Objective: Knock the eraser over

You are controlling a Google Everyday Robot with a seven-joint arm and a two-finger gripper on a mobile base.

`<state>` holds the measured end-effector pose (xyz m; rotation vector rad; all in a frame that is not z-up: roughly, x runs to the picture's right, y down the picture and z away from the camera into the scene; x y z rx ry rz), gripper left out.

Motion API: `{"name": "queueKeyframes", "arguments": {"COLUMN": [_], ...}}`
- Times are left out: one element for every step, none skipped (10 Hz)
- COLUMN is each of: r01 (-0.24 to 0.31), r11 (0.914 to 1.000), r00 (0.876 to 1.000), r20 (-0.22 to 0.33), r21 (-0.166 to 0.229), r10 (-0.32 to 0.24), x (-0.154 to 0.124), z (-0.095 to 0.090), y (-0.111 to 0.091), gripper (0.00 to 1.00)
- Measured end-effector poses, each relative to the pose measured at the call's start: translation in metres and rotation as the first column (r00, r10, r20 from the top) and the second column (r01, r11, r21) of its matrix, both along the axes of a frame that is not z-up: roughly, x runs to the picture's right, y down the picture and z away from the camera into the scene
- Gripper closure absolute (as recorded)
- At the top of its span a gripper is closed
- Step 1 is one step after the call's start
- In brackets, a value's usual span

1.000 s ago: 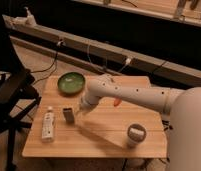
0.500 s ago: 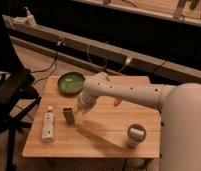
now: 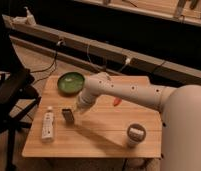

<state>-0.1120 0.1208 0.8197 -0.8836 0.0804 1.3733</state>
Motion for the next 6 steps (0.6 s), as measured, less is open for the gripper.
{"name": "queueKeyframes", "arguments": {"r01": [0.000, 0.006, 0.008, 0.008, 0.008, 0.003], "r11": [1.0000, 1.0000, 1.0000, 1.0000, 1.0000, 1.0000], "r00": [1.000, 1.000, 1.000, 1.000, 1.000, 1.000], "r20": [0.002, 0.009, 0.021, 0.028, 0.026, 0.021], "r21": [0.005, 0.006, 0.000, -0.003, 0.002, 0.004], "r10": [0.000, -0.006, -0.008, -0.008, -0.008, -0.003], "x": [0.005, 0.008, 0.004, 0.000, 0.000, 0.001], "z": [0.002, 0.006, 0.008, 0.009, 0.005, -0.002], "y": [0.002, 0.008, 0.012, 0.010, 0.003, -0.004], "gripper": [0.60, 0.60, 0.60, 0.60, 0.60, 0.60]}}
